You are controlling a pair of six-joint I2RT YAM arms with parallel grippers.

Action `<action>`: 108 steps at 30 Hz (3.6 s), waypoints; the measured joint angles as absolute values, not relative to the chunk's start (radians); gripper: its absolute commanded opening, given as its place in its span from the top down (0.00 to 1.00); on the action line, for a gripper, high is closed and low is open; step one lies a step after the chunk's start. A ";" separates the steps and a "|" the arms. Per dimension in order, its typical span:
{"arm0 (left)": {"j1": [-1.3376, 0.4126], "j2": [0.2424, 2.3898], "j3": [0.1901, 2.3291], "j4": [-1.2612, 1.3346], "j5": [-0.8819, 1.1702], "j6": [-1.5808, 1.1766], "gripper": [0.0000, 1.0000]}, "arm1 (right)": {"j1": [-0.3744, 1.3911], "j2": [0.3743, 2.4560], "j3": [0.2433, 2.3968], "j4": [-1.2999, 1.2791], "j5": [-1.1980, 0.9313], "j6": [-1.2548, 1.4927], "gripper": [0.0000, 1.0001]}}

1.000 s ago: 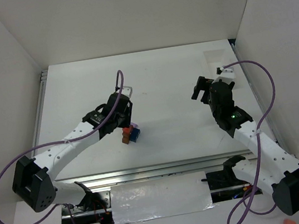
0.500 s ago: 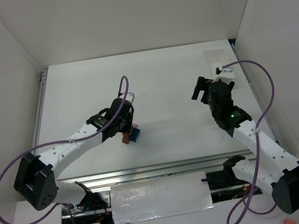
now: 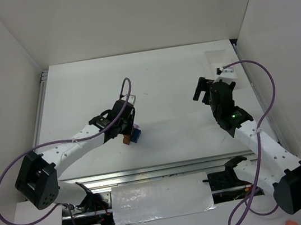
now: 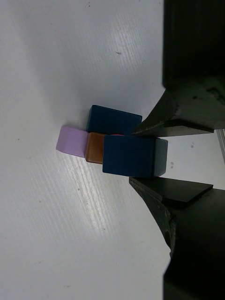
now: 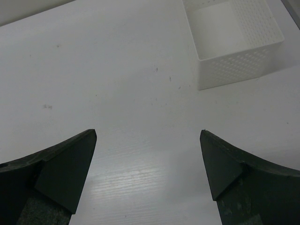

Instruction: Build the wood block tower

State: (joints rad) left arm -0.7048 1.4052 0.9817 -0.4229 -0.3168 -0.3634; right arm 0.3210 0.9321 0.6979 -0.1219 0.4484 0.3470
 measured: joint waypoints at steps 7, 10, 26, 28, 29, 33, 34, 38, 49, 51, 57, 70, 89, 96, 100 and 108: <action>-0.705 1.409 0.982 -0.423 -0.317 -0.363 1.00 | 0.321 0.932 0.698 -0.122 0.448 0.346 0.00; -0.705 1.409 0.982 -0.422 -0.317 -0.362 1.00 | 0.321 0.932 0.698 -0.122 0.448 0.346 0.00; -0.705 1.413 0.982 -0.422 -0.317 -0.339 0.93 | 0.321 0.932 0.698 -0.122 0.448 0.343 0.00; -0.705 1.413 0.982 -0.421 -0.317 -0.338 0.93 | 0.321 0.932 0.698 -0.122 0.448 0.343 0.00; -0.705 1.413 0.982 -0.421 -0.317 -0.337 0.93 | 0.321 0.932 0.698 -0.122 0.448 0.343 0.00; -0.705 1.415 0.982 -0.418 -0.316 -0.327 0.93 | 0.321 0.932 0.698 -0.122 0.448 0.342 0.00; -0.705 1.415 0.982 -0.418 -0.315 -0.319 0.91 | 0.321 0.932 0.698 -0.123 0.448 0.342 0.00; -0.705 1.415 0.982 -0.413 -0.304 -0.312 0.89 | 0.321 0.932 0.698 -0.123 0.447 0.342 0.00; -0.705 1.414 0.982 -0.396 -0.295 -0.287 0.87 | 0.321 0.932 0.698 -0.125 0.435 0.339 0.00; -0.705 1.414 0.982 -0.396 -0.295 -0.286 0.86 | 0.321 0.932 0.698 -0.125 0.432 0.339 0.00; -0.705 1.414 0.982 -0.396 -0.294 -0.282 0.84 | 0.321 0.932 0.698 -0.125 0.429 0.338 0.00; -0.714 1.422 0.982 -0.411 -0.299 -0.262 0.80 | 0.320 0.932 0.698 -0.125 0.414 0.335 0.00; -0.715 1.421 0.982 -0.412 -0.320 -0.261 0.69 | 0.316 0.932 0.698 -0.125 0.403 0.331 0.00; -0.715 1.371 0.975 -0.403 -0.307 -0.255 0.67 | 0.316 0.932 0.698 -0.125 0.396 0.328 0.00; -0.715 1.319 0.964 -0.379 -0.279 -0.233 0.64 | 0.316 0.932 0.698 -0.125 0.395 0.327 0.00; -0.715 1.331 0.947 -0.369 -0.227 -0.140 0.68 | 0.315 0.932 0.698 -0.125 0.384 0.324 0.00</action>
